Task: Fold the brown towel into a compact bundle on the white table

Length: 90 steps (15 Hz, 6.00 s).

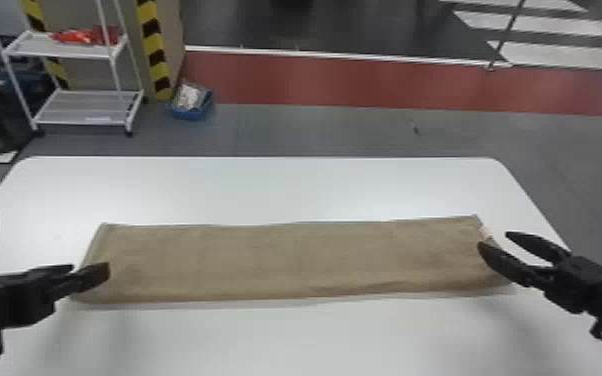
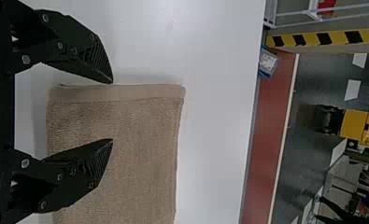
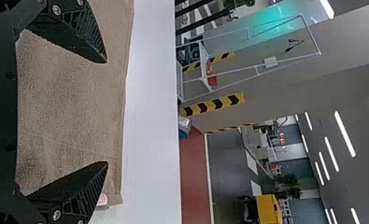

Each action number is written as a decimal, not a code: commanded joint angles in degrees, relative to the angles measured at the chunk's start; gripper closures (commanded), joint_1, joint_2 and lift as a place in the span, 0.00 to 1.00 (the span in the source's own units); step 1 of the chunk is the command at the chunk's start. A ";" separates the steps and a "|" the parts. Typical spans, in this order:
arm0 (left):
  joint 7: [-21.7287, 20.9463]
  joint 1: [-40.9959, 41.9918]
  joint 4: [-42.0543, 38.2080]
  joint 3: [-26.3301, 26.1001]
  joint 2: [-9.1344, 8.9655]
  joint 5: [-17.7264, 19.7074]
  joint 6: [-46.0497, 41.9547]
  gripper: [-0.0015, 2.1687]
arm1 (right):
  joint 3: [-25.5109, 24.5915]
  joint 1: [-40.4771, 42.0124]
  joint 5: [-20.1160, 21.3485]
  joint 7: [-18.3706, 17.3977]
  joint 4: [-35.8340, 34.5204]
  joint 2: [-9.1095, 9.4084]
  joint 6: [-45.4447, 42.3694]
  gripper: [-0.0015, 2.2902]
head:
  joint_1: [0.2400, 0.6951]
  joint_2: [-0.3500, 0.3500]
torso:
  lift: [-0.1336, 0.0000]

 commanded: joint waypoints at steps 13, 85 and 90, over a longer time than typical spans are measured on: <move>-0.17 -9.56 10.94 -2.73 0.49 -3.70 1.03 0.16 | -0.14 -0.52 0.06 -0.04 0.17 -0.14 -1.79 0.05 | 1.00 0.37 | 0.07; 10.64 -10.88 2.77 -17.50 -7.33 28.47 -0.38 0.66 | 13.57 5.63 -6.09 -11.11 -5.63 6.27 -11.45 0.02 | 1.00 0.27 | 0.07; 15.12 -11.67 3.64 -27.16 -10.67 21.44 -5.30 0.66 | 7.77 5.89 -10.75 -7.33 -1.85 4.60 -15.32 0.02 | 1.00 0.07 | 0.07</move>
